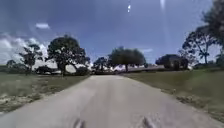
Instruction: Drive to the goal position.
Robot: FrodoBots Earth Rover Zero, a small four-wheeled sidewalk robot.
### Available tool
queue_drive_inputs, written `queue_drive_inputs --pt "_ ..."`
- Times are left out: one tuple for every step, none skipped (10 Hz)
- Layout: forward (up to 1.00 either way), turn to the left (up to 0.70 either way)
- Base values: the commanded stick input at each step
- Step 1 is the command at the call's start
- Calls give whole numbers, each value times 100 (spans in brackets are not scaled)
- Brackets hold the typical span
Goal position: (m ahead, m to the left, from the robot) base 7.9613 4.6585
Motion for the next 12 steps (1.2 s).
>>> queue_drive_inputs --pt "70 0" --pt "70 0" --pt "70 0" --pt "70 0" --pt "70 0" --pt "70 0" --pt "70 0" --pt "70 0" --pt "70 0" --pt "70 0" --pt "70 0" --pt "70 0"
